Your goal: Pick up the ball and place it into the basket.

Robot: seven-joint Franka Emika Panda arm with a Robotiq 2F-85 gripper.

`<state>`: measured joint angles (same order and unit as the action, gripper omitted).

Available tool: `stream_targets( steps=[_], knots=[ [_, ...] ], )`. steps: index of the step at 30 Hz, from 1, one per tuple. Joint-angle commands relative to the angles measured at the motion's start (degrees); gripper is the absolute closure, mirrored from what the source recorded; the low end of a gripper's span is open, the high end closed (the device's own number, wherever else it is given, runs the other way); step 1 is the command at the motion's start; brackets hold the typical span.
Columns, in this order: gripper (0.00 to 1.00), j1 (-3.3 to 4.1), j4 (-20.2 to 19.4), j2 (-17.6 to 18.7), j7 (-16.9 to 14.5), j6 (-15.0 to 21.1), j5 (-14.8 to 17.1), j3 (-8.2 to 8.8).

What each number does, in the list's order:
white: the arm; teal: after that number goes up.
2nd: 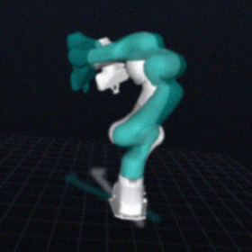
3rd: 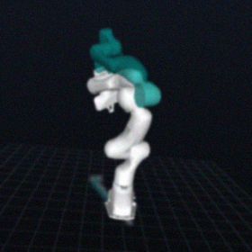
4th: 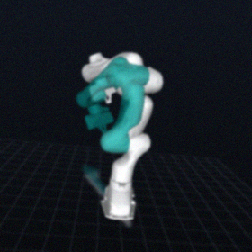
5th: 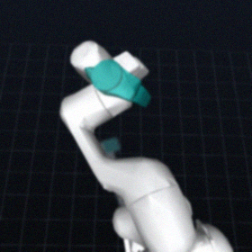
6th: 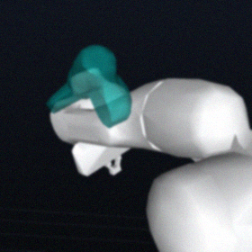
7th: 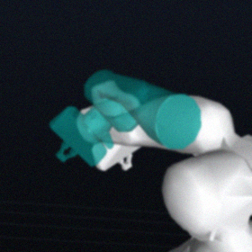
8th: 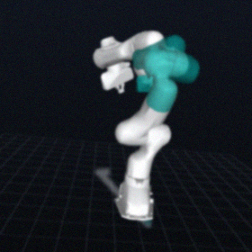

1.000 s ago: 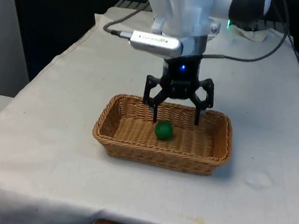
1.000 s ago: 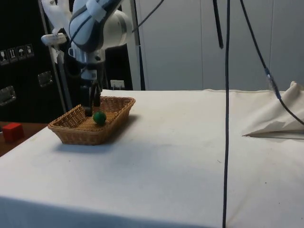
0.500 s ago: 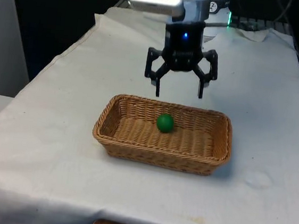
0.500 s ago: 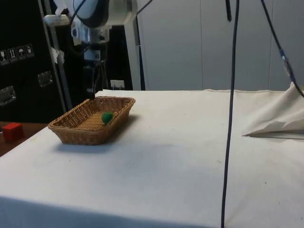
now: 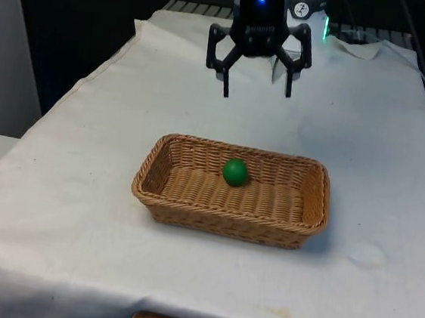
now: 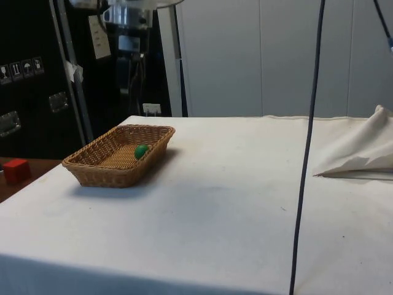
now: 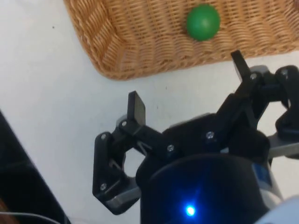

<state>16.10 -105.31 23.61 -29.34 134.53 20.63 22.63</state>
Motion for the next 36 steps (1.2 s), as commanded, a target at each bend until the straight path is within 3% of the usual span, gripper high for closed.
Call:
stream_targets(
  steps=[1, 3, 4, 6, 12, 13, 15, 23, 24, 25, 30, 31, 32, 33, 36],
  knots=[
    [0.0, 0.34, -0.57, -1.03, 0.69, -0.57, -0.69, 0.52],
    [0.0, 0.34, -0.97, -2.29, 0.8, -1.55, -0.8, 0.86],
    [0.0, 0.0, -0.46, -1.78, 0.06, -1.49, 0.0, 0.46],
    [0.0, 0.4, -1.2, -2.98, 1.03, -2.18, -0.92, 1.09],
    [0.0, 0.4, -2.18, -4.7, 2.01, -3.27, -1.66, 1.32],
    [0.0, 0.0, -1.78, -4.35, 1.2, -3.21, -0.74, 0.92],
    [0.0, 0.46, -2.64, -5.27, 2.35, -3.55, -2.06, 1.43],
    [0.0, 0.52, -4.7, -6.76, 4.07, -3.72, -5.04, 1.55],
    [0.0, 0.06, -4.13, -6.42, 3.09, -3.95, -3.72, 1.09],
    [0.0, 0.57, -5.21, -7.1, 4.7, -3.72, -6.13, 1.55],
    [0.0, 0.63, -6.59, -7.91, 6.47, -3.72, -9.22, 1.55],
    [0.0, 0.63, -6.59, -7.91, 6.47, -3.72, -9.22, 1.55],
    [0.0, 0.17, -6.07, -7.51, 5.5, -3.95, -7.91, 1.09],
    [0.0, 0.63, -6.82, -8.02, 6.76, -3.72, -9.74, 1.55],
    [0.0, 0.63, -7.56, -8.48, 8.08, -3.67, -11.8, 1.55]
  ],
)
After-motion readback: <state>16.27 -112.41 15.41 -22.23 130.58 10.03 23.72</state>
